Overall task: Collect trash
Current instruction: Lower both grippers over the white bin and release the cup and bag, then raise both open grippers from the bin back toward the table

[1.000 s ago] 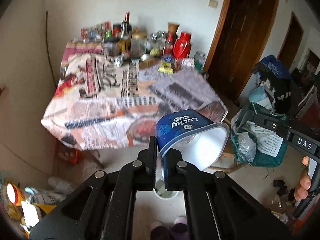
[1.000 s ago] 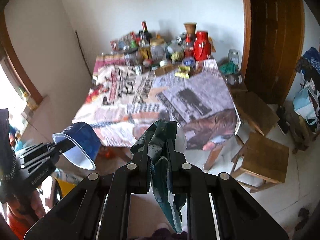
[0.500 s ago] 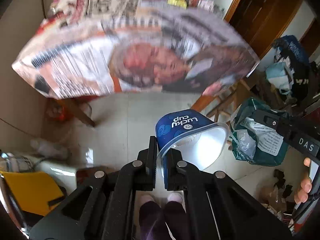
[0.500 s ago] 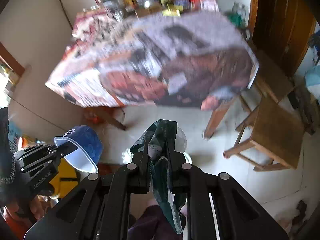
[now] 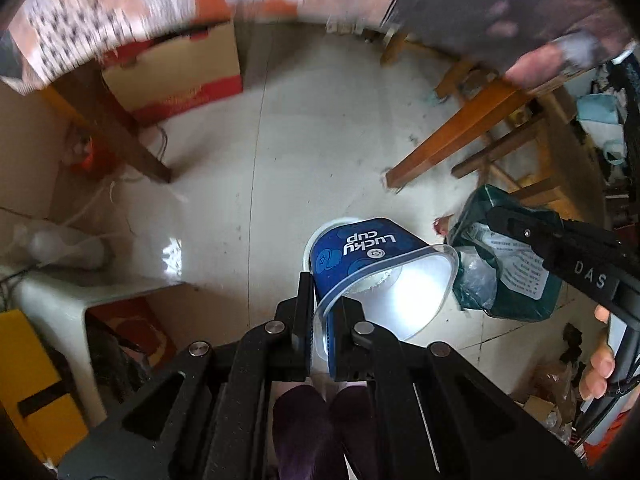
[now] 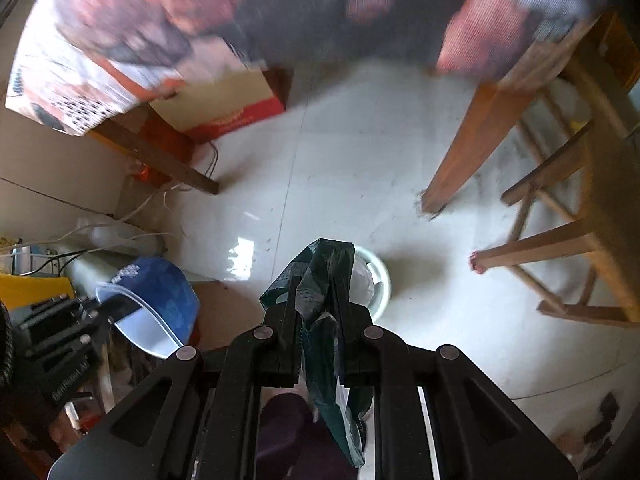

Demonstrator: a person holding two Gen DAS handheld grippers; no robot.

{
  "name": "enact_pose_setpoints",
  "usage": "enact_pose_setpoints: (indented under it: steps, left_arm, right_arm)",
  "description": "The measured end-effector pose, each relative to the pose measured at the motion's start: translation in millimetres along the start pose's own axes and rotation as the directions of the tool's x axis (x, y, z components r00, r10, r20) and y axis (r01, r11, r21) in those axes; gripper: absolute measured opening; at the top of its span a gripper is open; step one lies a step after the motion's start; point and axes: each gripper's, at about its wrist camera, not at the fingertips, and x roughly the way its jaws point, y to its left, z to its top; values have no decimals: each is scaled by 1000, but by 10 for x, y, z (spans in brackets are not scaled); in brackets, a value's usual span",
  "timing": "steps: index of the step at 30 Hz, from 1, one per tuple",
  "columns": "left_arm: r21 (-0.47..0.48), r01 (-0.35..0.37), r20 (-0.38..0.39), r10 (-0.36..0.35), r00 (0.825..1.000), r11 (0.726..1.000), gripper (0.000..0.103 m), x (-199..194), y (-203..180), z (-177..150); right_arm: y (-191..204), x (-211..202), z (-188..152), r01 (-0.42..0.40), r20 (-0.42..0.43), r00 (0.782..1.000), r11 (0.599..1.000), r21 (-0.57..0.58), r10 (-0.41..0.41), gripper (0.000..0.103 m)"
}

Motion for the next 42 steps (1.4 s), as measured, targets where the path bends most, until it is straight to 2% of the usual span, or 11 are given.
enact_pose_setpoints:
  steps: [4,7,9,15,19,21,23,24,31,37,42]
  left_arm:
    - [-21,-6,-28,5,1000,1000,4,398,100,-52]
    - [-23,-15,-41,14,999,1000,4,607,140,-87]
    - [-23,-20,-51,19,999,1000,4,736,148,-98]
    - [-27,4,-89,-7,996,1000,4,969,106,-99]
    - [-18,48,-114,-50,992,999,4,1045,-63,-54]
    - [-8,67,-134,-68,989,998,13,1065,-184,-17]
    - [-6,68,-163,-68,984,998,40,1075,-272,15]
    - [-6,73,-174,-73,982,997,42,1053,-319,27]
    - [39,80,-139,-73,988,996,43,566,-515,105]
    - [49,77,-66,-74,995,996,43,-264,-617,206]
    - [54,90,21,-91,996,994,43,-1126,-696,308]
  right_arm:
    - [-48,425,-5,-28,-20,999,1000,6,29,14]
    - [-95,681,-6,-55,-59,997,998,27,57,29]
    - [-143,850,-30,-53,-91,994,998,40,57,44]
    - [-229,944,-120,-6,-132,991,999,49,13,44]
    - [-320,854,-152,0,-135,991,996,84,11,44]
    - [-358,773,-168,14,-129,992,996,91,-2,44]
    - [-398,642,-177,25,-117,993,995,100,-13,44]
    - [-417,607,-178,25,-113,993,994,107,-13,44]
    - [-417,75,-129,28,-57,998,990,139,-21,44]
    - [-245,-573,-48,24,7,1000,989,143,-25,44]
    - [-34,-1222,20,23,75,997,992,126,-32,44]
